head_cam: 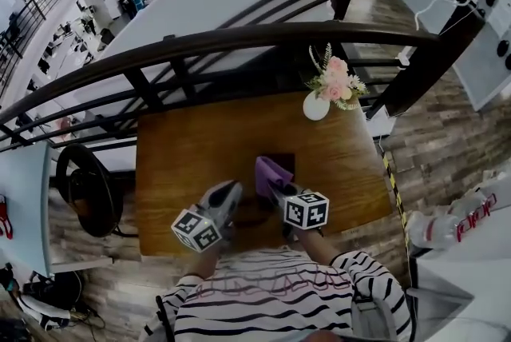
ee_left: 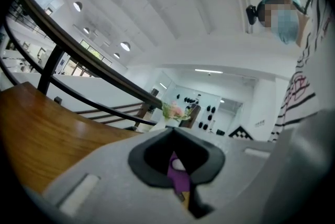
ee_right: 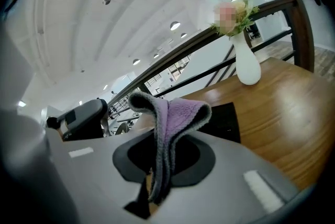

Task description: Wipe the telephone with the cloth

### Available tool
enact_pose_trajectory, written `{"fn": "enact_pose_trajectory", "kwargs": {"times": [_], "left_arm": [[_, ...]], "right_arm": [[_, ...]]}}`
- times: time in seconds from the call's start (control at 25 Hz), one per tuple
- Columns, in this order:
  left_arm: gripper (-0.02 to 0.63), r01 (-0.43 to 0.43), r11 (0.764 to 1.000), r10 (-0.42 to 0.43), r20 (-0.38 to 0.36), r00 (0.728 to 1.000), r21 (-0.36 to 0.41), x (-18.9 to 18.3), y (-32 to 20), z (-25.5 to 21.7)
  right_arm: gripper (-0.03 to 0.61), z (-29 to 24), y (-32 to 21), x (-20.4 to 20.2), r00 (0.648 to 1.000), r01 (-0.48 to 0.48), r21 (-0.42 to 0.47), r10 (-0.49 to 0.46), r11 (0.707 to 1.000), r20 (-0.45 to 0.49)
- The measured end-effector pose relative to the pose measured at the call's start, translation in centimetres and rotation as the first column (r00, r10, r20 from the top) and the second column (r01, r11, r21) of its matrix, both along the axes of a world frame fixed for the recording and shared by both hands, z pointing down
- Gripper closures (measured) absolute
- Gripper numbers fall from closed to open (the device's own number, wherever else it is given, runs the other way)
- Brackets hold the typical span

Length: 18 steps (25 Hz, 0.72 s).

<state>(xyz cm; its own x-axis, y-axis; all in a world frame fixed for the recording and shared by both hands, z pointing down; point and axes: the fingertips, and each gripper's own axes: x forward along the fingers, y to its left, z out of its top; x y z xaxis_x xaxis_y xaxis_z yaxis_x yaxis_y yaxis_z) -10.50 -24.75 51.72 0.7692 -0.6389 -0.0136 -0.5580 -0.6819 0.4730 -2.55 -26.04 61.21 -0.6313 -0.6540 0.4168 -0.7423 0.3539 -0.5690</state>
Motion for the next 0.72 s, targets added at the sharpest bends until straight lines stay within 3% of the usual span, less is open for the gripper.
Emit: {"fn": "enact_pose_trajectory", "kwargs": {"times": [0.36, 0.72], "left_arm": [[0.614, 0.032, 0.999, -0.032, 0.001, 0.999, -0.02, -3.3, -1.4, 0.4], [0.614, 0.025, 0.999, -0.025, -0.002, 1.0, -0.022, -2.3, -1.8, 0.6]], "right_arm": [[0.541, 3.4, -4.2, -3.9, 0.999, 0.032, -0.083, -0.035, 0.996, -0.035], [0.541, 5.1, -5.2, 0.2, 0.995, -0.031, -0.114, 0.02, 0.993, -0.097]]}}
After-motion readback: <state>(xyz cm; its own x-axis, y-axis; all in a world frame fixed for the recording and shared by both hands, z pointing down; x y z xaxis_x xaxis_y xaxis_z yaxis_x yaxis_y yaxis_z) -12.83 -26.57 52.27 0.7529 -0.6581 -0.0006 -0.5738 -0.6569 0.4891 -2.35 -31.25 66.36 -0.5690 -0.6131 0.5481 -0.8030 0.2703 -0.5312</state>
